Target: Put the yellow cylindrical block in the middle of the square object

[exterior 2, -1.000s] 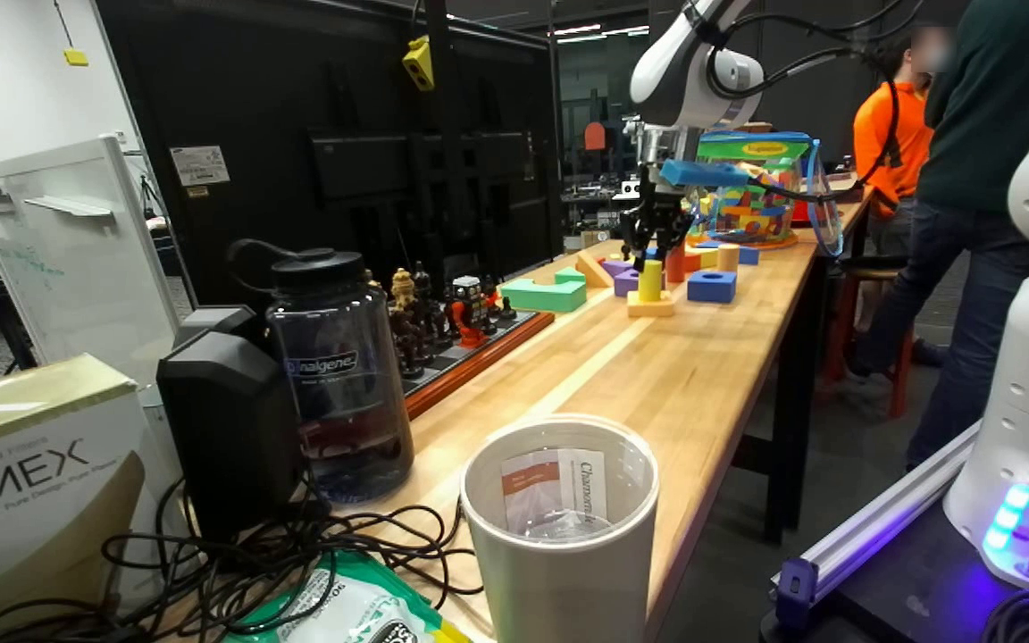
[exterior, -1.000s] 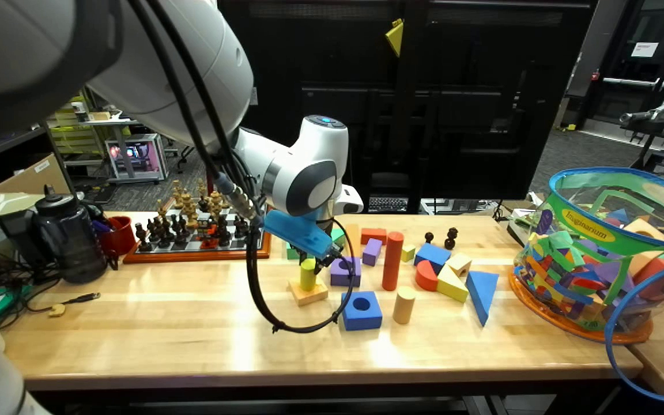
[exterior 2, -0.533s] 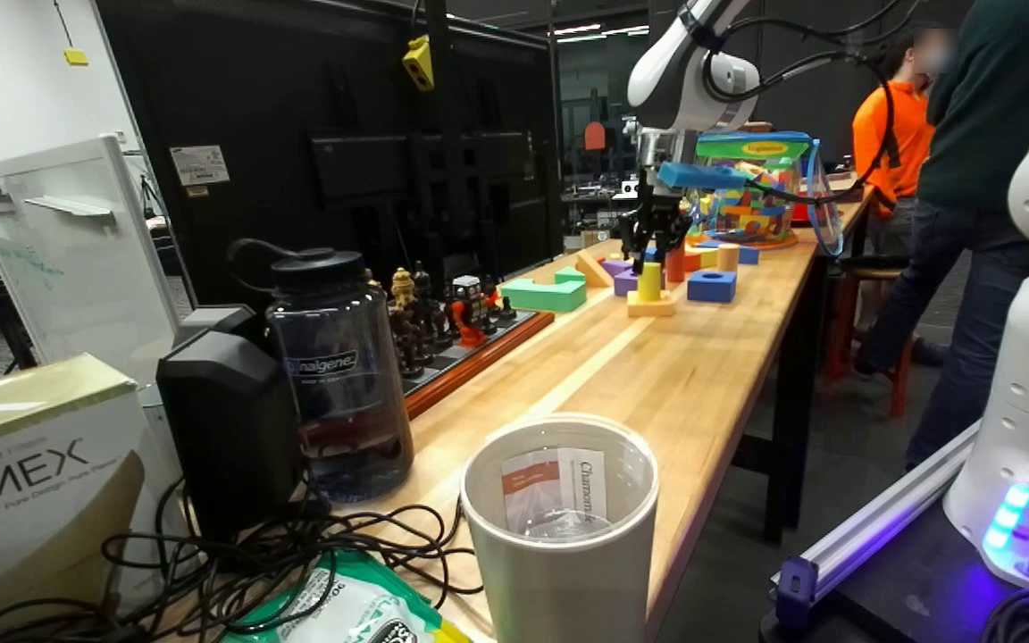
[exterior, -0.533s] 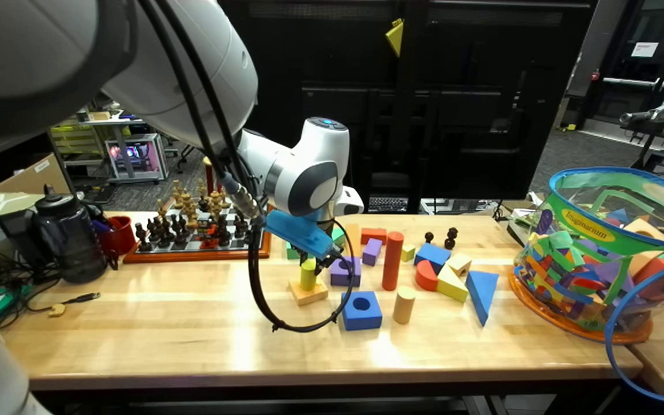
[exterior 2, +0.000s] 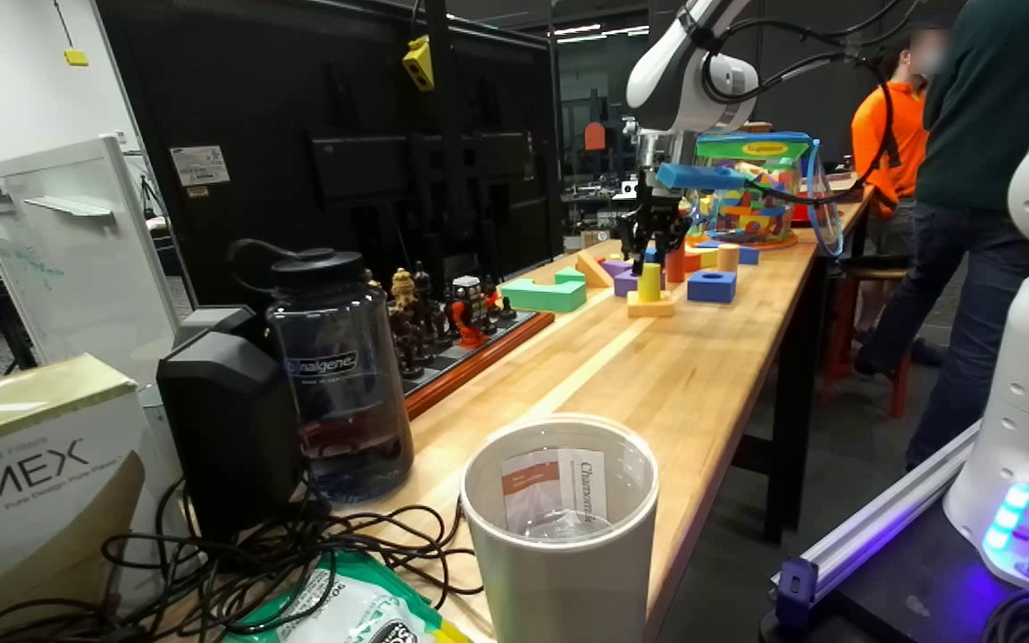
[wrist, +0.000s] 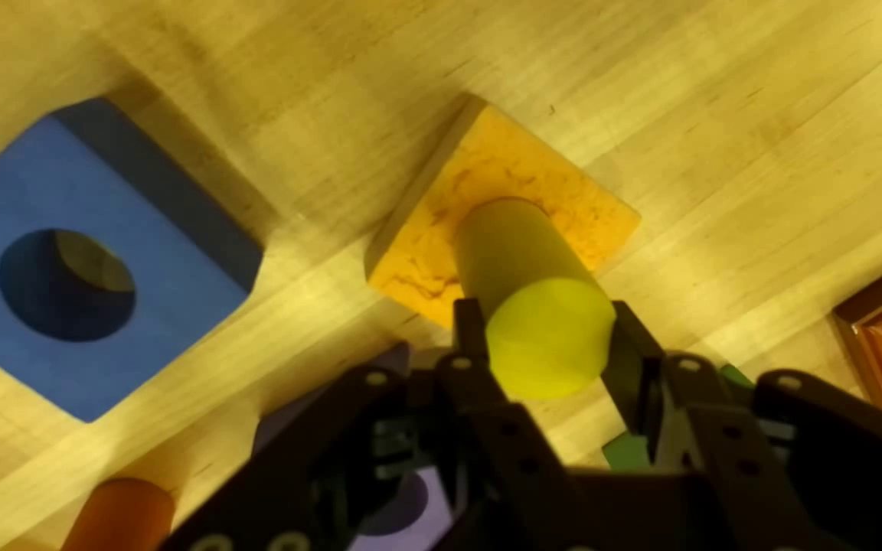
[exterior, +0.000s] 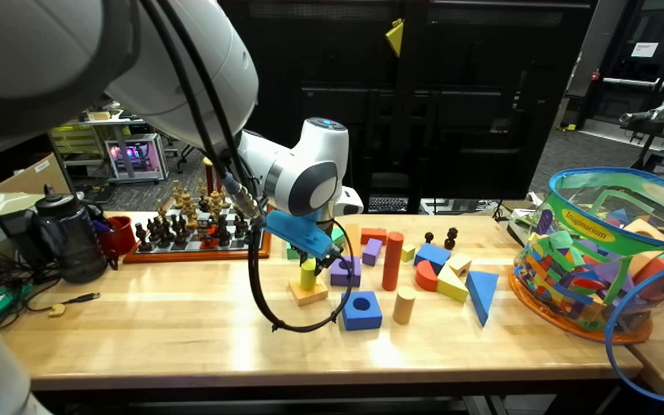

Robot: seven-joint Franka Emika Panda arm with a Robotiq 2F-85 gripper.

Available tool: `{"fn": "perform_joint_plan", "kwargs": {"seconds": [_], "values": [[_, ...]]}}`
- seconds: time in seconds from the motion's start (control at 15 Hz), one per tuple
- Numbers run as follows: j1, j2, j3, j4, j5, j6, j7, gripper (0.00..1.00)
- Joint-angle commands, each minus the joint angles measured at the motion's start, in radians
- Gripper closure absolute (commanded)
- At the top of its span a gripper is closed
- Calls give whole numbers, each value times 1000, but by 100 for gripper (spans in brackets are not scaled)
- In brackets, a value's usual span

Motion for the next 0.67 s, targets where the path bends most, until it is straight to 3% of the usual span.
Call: {"fn": "perform_joint_plan", "kwargs": {"seconds": [0.0,0.4,0.53,0.6], "values": [[-3,20,7,6,-17,-3,20,84],[-2,14,11,1,-37,4,34,84],[-2,12,15,0,-57,4,57,34],[-2,12,17,0,-67,4,66,34]]}}
